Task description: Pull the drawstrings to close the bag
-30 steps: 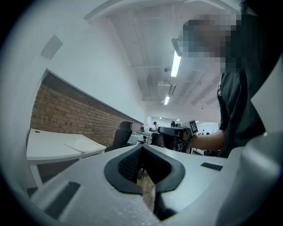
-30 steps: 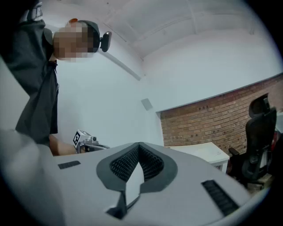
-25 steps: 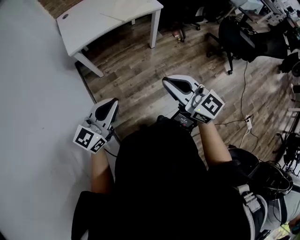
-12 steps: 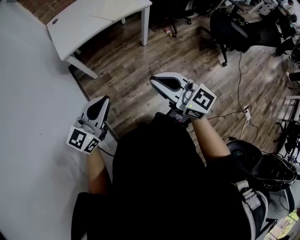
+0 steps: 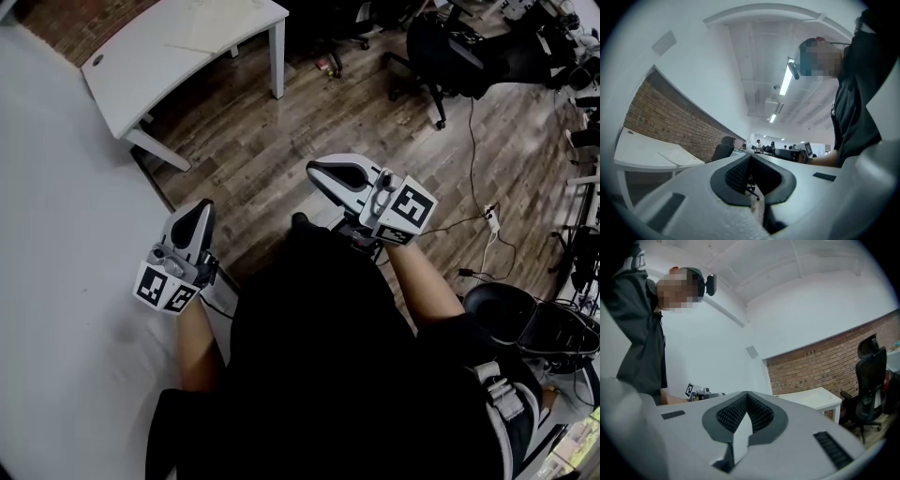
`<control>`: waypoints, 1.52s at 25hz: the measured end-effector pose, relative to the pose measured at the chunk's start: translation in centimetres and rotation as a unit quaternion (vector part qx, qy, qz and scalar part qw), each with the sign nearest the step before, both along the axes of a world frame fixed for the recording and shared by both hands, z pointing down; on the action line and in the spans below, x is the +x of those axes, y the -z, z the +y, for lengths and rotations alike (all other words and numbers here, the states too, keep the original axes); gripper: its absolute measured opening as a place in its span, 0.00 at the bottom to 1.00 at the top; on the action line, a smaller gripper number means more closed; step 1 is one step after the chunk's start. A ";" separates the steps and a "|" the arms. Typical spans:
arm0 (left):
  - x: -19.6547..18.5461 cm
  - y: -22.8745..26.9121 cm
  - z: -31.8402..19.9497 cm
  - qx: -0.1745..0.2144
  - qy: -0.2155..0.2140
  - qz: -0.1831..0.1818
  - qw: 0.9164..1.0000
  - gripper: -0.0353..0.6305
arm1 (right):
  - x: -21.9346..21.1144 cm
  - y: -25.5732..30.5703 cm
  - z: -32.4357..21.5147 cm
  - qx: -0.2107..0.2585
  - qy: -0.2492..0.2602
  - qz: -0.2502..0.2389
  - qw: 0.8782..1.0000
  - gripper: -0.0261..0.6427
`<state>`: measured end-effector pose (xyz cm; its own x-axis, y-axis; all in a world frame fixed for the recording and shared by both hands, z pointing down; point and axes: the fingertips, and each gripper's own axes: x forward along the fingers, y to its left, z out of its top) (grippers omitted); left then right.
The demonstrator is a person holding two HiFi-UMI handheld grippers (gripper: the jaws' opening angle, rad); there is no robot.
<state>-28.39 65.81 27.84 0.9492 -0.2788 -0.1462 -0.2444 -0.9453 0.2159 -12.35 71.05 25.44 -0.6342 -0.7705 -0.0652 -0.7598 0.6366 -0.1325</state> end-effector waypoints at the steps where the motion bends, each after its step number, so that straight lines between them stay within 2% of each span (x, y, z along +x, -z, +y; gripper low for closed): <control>1: 0.3 -0.3 -0.2 0.005 -0.001 -0.010 1.000 0.07 | 0.3 -0.3 -0.4 -0.006 -0.001 0.001 1.000 0.05; 4: 1.0 -1.4 -1.5 0.009 -0.005 -0.042 0.999 0.07 | 0.7 -1.0 -2.2 -0.019 0.004 -0.004 1.000 0.05; 11: 2.8 -2.2 -6.4 0.013 -0.008 -0.090 0.996 0.07 | 1.6 -1.7 -8.5 -0.001 0.027 0.005 1.000 0.05; 22: 6.0 -0.5 -21.1 0.015 0.007 -0.122 0.992 0.07 | 5.7 -0.9 -25.0 0.016 0.044 -0.011 0.999 0.05; 31: 8.8 -0.7 -33.2 0.024 0.038 -0.187 0.981 0.07 | 9.8 -2.2 -36.2 0.000 0.048 -0.002 0.999 0.05; 34: 9.0 -0.9 -37.3 0.019 0.046 -0.190 0.980 0.07 | 10.2 -2.6 -39.4 -0.005 0.039 0.000 0.999 0.06; 38: 9.3 -1.6 -43.6 0.020 0.050 -0.186 0.981 0.07 | 11.3 -3.9 -43.4 -0.021 0.020 0.021 0.999 0.12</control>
<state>-19.04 22.18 29.46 0.9076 -0.3735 0.1919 -0.3904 -0.9188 0.0582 -1.01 27.63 29.32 -0.6653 -0.7465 -0.0046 -0.7400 0.6603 -0.1282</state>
